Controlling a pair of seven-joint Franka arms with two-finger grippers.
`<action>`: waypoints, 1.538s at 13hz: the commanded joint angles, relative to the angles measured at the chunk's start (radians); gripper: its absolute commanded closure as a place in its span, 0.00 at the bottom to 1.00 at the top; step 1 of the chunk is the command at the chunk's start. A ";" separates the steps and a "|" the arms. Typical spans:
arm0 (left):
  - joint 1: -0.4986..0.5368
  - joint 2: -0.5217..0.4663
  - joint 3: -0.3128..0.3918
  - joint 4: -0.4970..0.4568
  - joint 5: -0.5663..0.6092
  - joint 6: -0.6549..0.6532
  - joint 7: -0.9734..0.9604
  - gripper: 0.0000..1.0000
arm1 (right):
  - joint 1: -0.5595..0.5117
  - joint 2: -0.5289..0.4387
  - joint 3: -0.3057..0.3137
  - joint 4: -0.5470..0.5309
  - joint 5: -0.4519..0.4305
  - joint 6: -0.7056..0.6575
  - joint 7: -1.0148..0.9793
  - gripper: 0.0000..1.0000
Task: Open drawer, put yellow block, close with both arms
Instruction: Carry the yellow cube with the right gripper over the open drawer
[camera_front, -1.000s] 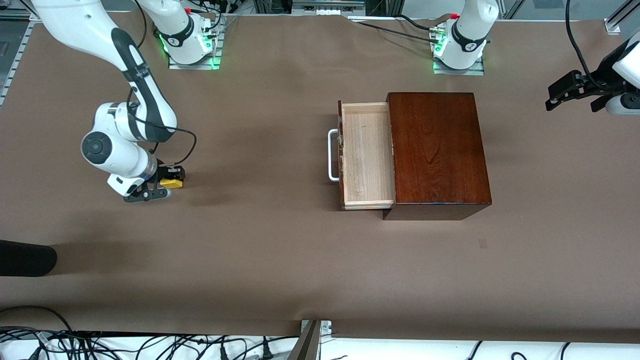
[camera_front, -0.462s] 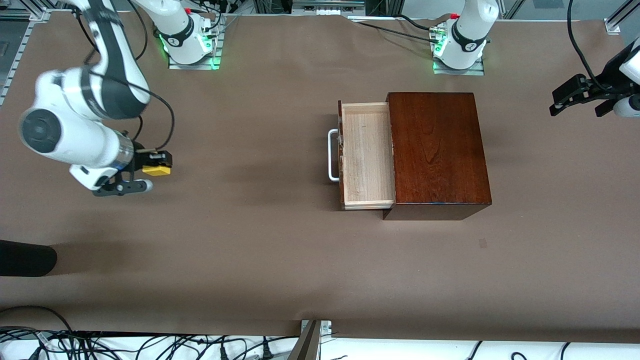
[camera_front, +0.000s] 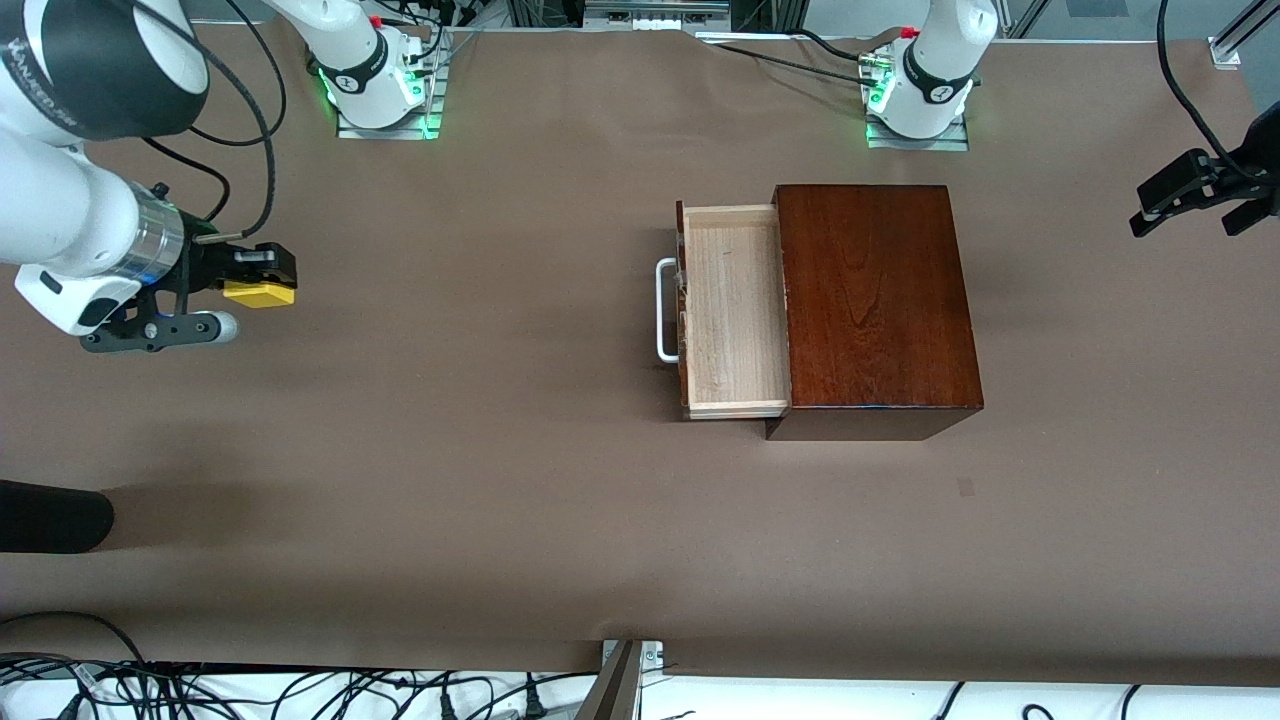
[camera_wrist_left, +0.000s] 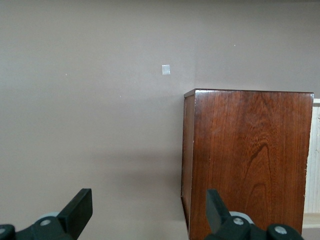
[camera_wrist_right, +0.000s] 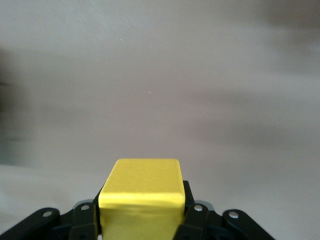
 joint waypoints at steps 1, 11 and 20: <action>0.006 0.038 -0.002 0.052 -0.021 -0.005 0.017 0.00 | 0.088 0.125 0.006 0.181 0.011 -0.033 0.168 0.92; 0.008 0.049 -0.002 0.078 0.002 -0.013 0.005 0.00 | 0.296 0.323 0.164 0.341 0.040 0.339 1.378 0.92; 0.006 0.051 -0.007 0.078 0.003 -0.013 0.003 0.00 | 0.504 0.457 0.162 0.343 -0.167 0.559 2.251 0.91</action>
